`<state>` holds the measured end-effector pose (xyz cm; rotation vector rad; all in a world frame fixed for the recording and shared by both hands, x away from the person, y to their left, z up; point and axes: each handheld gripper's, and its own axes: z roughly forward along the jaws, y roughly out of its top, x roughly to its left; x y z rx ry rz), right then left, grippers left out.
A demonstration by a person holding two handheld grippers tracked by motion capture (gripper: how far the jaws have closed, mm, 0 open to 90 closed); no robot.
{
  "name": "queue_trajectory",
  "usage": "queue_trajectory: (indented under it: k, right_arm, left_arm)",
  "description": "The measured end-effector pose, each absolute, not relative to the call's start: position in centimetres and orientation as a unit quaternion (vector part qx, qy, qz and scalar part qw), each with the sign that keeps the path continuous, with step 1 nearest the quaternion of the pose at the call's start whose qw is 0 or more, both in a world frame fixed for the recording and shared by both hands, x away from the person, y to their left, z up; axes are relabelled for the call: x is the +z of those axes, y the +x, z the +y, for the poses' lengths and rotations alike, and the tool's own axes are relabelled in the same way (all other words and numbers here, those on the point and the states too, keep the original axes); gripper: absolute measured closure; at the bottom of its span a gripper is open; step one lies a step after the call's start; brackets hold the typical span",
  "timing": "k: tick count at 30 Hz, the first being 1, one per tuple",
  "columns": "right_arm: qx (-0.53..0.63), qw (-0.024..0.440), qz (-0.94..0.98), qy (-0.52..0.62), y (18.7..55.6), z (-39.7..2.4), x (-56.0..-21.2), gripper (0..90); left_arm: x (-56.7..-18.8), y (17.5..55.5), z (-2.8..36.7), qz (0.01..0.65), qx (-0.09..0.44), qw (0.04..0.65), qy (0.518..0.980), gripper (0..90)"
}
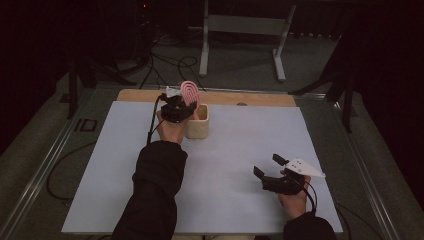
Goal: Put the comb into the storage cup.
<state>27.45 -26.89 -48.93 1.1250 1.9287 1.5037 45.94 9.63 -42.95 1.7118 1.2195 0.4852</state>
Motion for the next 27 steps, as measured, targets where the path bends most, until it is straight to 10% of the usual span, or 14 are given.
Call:
queue_trajectory:
  k: [7, 27]
  right_arm:
    - [0.544, 0.223, 0.699, 0.407, 27.5, -26.9, -48.9, 8.1]
    - [0.544, 0.223, 0.699, 0.407, 27.4, -26.9, -48.9, 8.1]
  left_arm:
    - [-43.0, 46.0, 10.0, 0.502, 0.204, 0.457, 0.705, 58.6]
    - [-42.8, 46.0, 10.7, 0.528, 0.235, 0.419, 0.7, 5.2]
